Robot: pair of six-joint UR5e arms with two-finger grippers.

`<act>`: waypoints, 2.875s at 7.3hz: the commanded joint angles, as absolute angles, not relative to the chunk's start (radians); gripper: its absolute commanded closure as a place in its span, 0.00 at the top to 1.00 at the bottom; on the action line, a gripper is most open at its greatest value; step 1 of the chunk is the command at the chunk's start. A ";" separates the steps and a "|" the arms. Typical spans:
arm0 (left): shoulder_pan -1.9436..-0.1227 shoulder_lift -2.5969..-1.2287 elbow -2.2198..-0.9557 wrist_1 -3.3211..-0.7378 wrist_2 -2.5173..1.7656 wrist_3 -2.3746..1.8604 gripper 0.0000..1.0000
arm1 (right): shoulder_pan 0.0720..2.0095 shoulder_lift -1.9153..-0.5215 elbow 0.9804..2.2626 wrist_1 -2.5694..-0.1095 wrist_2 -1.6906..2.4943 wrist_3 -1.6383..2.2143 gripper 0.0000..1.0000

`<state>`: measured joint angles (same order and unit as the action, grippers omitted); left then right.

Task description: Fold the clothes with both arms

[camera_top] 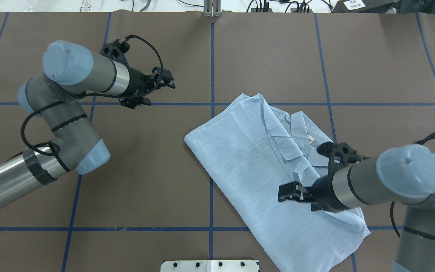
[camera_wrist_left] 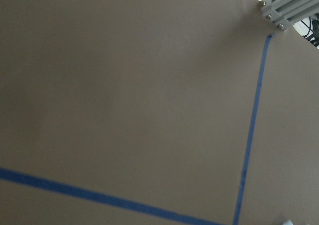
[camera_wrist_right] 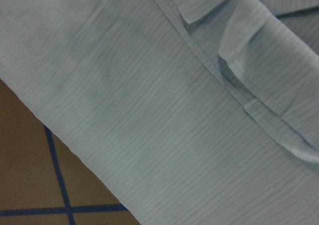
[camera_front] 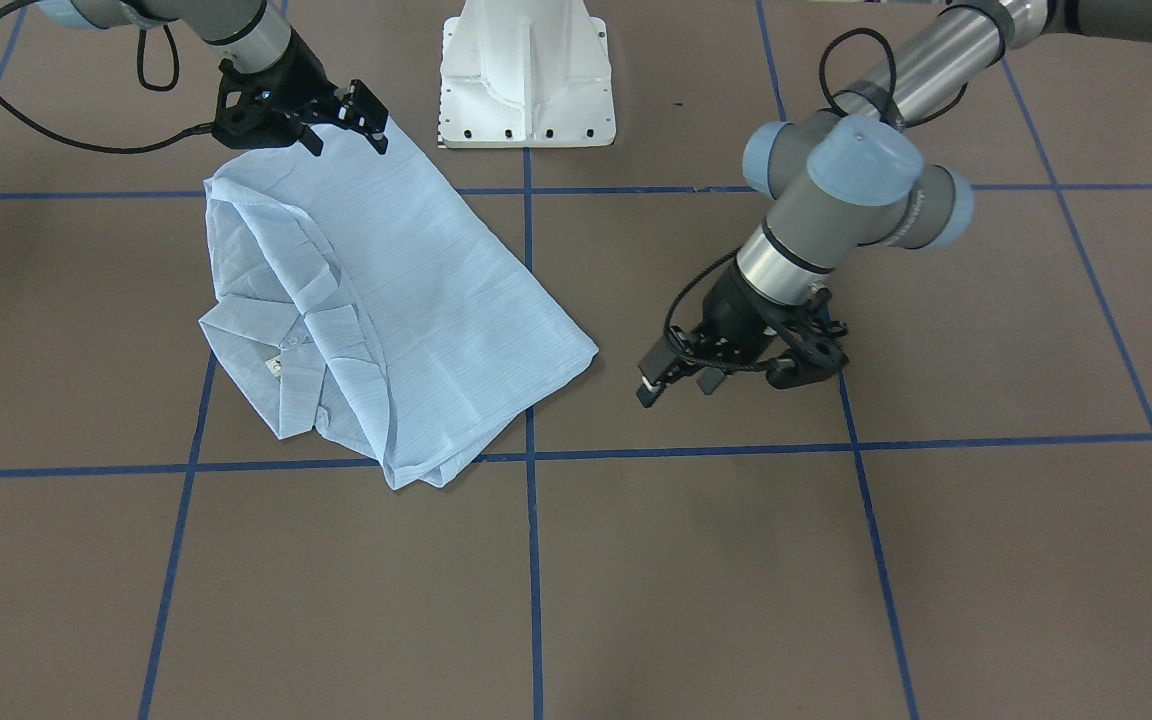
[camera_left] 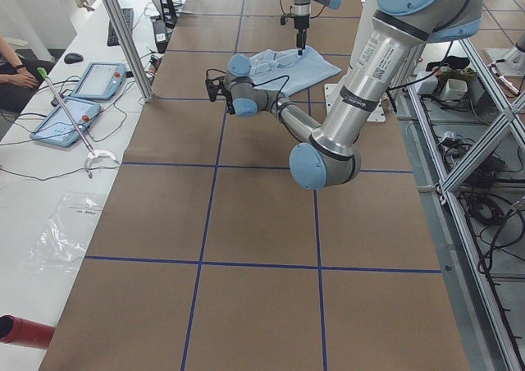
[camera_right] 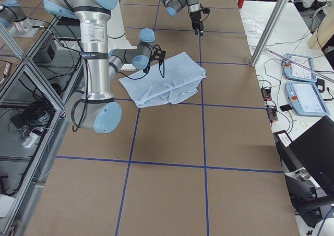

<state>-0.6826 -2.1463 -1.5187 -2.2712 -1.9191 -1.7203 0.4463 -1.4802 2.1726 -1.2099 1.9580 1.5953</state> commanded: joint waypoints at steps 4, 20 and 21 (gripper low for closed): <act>-0.509 -2.209 -1.506 -2.075 -1.743 -1.810 0.94 | 0.577 -1.359 2.108 -1.209 1.948 1.574 1.00; -0.721 -2.463 -0.938 -2.394 -1.632 -1.615 0.00 | 0.589 -1.338 2.066 -1.206 1.925 1.568 1.00; -0.730 -2.498 -0.858 -2.449 -1.612 -1.574 0.00 | 0.588 -1.336 2.065 -1.204 1.915 1.565 1.00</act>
